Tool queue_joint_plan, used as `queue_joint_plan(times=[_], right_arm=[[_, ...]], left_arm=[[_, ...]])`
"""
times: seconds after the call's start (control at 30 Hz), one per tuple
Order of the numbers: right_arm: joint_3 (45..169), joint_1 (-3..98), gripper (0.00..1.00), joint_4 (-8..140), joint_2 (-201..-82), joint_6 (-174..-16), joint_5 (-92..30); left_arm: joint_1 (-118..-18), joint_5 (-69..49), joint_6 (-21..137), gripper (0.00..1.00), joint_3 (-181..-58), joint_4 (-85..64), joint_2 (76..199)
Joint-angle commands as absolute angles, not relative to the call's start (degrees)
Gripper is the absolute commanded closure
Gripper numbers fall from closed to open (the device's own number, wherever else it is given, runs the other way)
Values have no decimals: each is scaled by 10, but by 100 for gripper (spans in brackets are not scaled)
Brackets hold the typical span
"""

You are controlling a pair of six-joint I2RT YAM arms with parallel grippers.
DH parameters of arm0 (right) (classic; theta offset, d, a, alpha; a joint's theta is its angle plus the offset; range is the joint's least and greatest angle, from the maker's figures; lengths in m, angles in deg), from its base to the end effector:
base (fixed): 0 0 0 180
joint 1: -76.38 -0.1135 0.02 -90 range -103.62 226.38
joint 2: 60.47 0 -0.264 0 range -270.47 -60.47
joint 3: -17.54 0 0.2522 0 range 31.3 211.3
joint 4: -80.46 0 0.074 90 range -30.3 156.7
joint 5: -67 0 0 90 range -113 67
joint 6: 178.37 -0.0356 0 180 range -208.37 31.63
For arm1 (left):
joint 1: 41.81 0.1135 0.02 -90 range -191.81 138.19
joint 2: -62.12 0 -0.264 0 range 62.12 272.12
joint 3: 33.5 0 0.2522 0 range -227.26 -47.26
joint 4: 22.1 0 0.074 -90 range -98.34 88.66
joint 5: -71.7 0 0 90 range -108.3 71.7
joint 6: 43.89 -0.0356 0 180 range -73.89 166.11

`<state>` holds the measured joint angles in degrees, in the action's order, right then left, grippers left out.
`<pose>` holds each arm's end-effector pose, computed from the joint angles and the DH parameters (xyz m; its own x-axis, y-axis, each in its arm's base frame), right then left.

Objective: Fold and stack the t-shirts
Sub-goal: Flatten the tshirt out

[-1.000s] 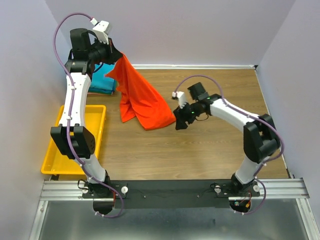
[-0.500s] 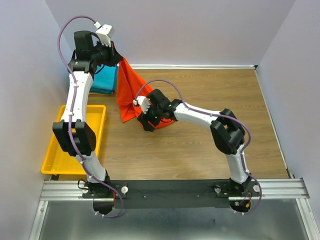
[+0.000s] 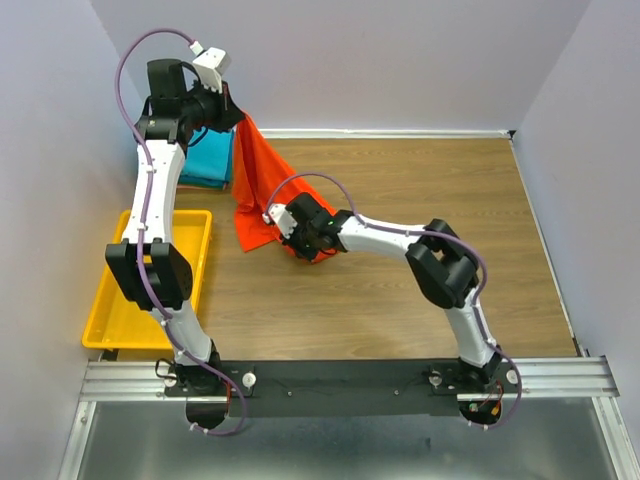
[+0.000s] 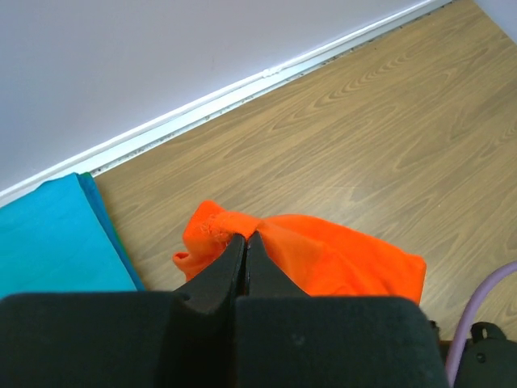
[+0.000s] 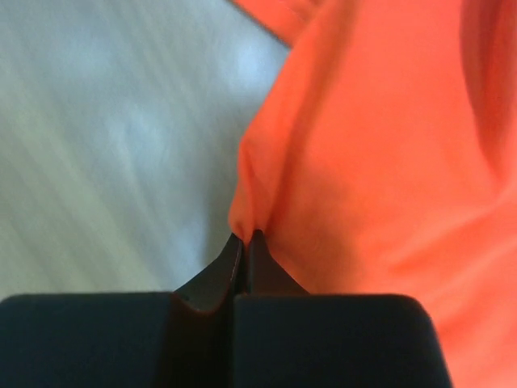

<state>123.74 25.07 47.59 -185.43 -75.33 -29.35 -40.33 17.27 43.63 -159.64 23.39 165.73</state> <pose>0.2957 0.3755 0.1630 -0.2927 -0.7243 -0.6243 -0.9081 0.4150 -0.0556 0.4103 -0.0101 0.4266 -0.3673 0.0257 -0.9297 0.5308 0.8266 -0.1869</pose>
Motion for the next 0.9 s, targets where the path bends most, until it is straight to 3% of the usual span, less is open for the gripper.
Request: queue_joint_plan(times=[0.0,0.27,0.4,0.53,0.67,0.7,0.87], right_arm=[[1175,257,99,446,-1750,-733,-318],[1135,393,99,320,-1472,-640,-575],[1123,432,99,201,-1382,-613,-604],[1076,465,100,182,-1309,-647,-595],[1013,537,100,172,-1313,-653,-607],[986,593,99,169,-1326,-639,-642],[998,745,99,111,-1499,-539,-734]], left_arm=[[-405,196,397,100,-1637,261,1657],[-405,285,267,100,-1667,400,1628],[-405,301,172,100,-1654,485,1599],[-400,295,133,100,-1621,503,1559],[-401,274,110,100,-1570,515,1562],[-401,264,103,100,-1568,519,1571],[-409,250,105,100,-1577,544,1641]])
